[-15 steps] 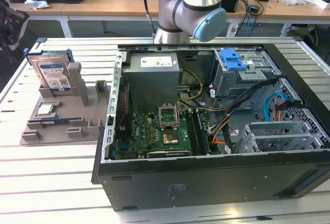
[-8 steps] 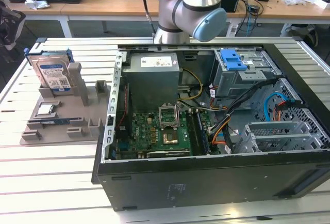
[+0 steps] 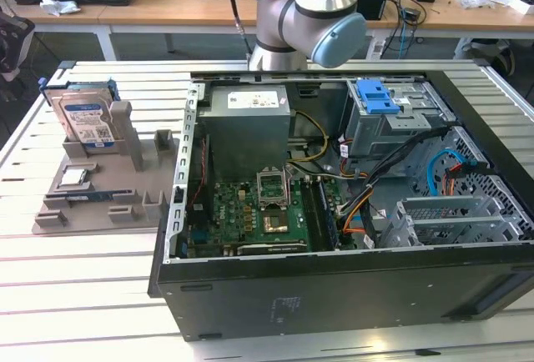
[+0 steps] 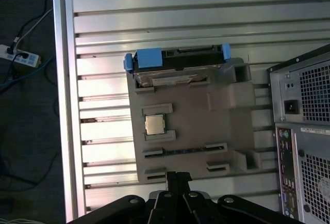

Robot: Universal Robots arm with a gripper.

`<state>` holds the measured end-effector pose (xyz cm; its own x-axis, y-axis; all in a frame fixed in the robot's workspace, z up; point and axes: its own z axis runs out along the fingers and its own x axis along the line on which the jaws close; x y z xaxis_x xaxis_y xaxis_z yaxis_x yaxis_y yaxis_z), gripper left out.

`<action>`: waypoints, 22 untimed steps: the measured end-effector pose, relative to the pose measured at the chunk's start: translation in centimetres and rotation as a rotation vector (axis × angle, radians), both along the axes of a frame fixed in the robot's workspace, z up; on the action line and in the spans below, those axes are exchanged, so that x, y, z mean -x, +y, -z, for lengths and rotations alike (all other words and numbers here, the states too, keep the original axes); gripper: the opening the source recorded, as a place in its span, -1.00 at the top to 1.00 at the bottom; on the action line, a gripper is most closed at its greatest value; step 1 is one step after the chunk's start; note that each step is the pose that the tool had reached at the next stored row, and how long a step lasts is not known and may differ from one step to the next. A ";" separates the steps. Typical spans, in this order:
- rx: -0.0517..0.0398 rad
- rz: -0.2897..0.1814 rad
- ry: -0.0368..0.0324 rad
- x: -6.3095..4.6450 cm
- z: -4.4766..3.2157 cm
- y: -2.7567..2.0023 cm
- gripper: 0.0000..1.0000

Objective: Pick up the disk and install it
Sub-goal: 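Reach for the disk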

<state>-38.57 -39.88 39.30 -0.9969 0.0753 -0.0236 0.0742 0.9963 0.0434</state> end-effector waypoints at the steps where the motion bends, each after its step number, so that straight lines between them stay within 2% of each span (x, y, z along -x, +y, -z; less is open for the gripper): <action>1: -0.0001 0.000 -0.0001 0.1 0.00 0.00 0.80; 6: 0.0001 0.000 0.0000 0.6 0.00 0.07 0.80; 8: 0.0057 0.000 0.0000 0.6 0.00 0.50 0.80; 11: 0.0130 0.000 0.0000 0.6 0.00 1.44 0.80; 16: 0.0203 0.000 0.0000 0.6 0.00 2.89 0.80; 22: 0.0246 0.000 0.0000 0.6 0.00 3.52 0.80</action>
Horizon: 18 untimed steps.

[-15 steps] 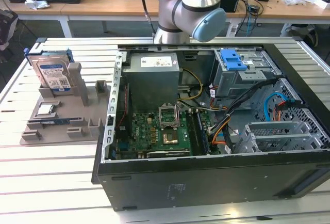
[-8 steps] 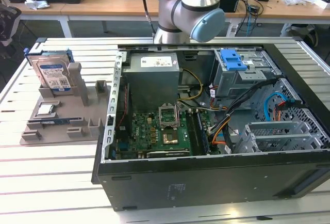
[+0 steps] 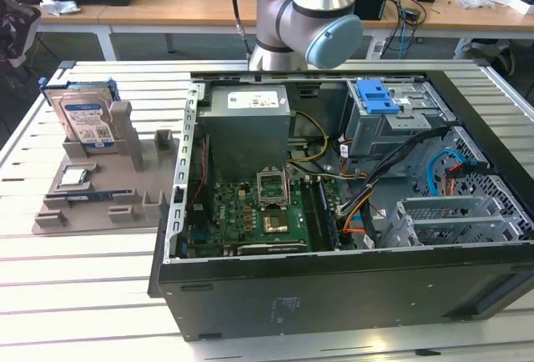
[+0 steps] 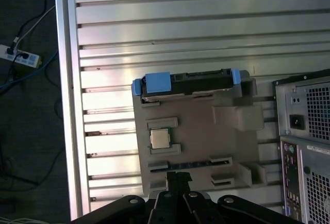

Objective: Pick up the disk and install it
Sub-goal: 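Reach for the disk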

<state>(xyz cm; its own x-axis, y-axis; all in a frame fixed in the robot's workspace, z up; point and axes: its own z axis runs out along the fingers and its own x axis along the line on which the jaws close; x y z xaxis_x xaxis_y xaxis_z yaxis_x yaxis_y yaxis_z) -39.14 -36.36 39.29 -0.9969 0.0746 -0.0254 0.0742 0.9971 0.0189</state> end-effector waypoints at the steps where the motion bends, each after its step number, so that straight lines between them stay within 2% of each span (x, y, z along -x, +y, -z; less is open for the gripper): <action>1: 0.0005 0.000 0.0000 0.0 0.00 0.10 0.80; 8: 0.0020 0.000 0.0000 0.0 0.01 0.50 0.80; 18: 0.0026 0.000 0.0000 0.0 0.03 0.83 0.80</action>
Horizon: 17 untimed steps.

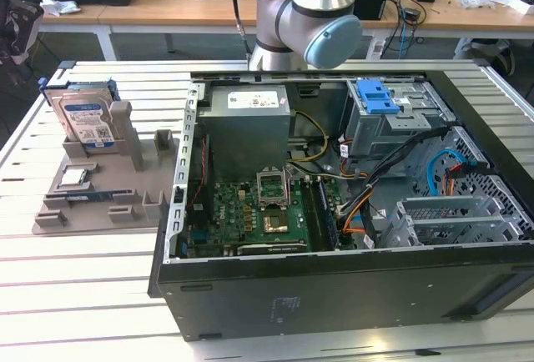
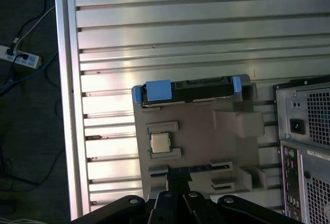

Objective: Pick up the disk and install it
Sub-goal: 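Reach for the disk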

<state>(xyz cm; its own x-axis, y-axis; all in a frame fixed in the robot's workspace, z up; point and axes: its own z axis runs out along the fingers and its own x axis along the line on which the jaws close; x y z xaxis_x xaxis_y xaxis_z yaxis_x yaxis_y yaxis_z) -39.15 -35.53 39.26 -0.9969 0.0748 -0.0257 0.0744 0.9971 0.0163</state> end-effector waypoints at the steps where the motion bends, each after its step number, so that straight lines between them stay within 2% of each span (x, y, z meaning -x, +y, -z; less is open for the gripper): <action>1: 0.0000 0.000 0.0001 0.0 0.00 0.04 0.80; 6: 0.0009 0.000 -0.0001 0.0 0.10 0.98 0.80; 7: 0.0009 0.000 0.0000 0.0 0.18 1.39 0.80; 10: 0.0009 0.000 0.0000 0.0 0.33 1.85 0.80; 11: 0.0008 0.000 -0.0001 0.0 0.37 1.96 0.80; 17: 0.0009 0.000 0.0001 0.0 0.37 1.97 0.80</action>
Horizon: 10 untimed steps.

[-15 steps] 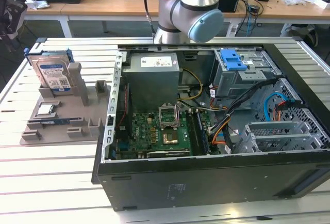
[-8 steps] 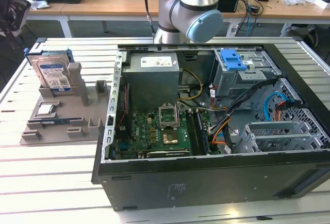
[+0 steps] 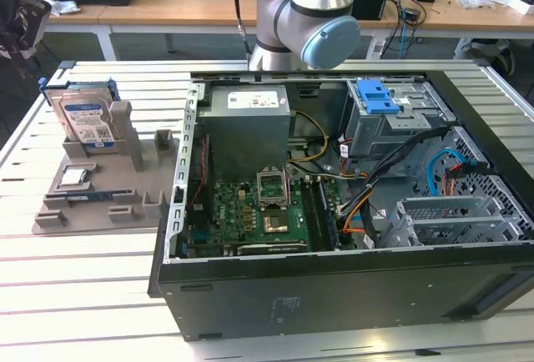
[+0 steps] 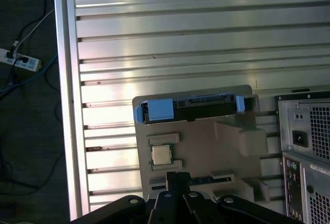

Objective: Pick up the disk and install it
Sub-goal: 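Reach for the disk, then pick up the disk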

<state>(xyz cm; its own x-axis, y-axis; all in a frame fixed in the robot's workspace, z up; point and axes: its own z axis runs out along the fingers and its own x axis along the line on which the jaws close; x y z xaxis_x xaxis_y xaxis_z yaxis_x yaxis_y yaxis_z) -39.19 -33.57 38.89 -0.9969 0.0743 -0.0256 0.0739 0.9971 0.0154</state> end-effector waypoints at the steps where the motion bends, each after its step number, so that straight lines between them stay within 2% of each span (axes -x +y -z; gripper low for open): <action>1: 0.0000 0.000 0.0000 0.0 0.00 0.00 0.80; 10: 0.0000 -0.002 -0.0001 0.0 0.02 0.01 0.80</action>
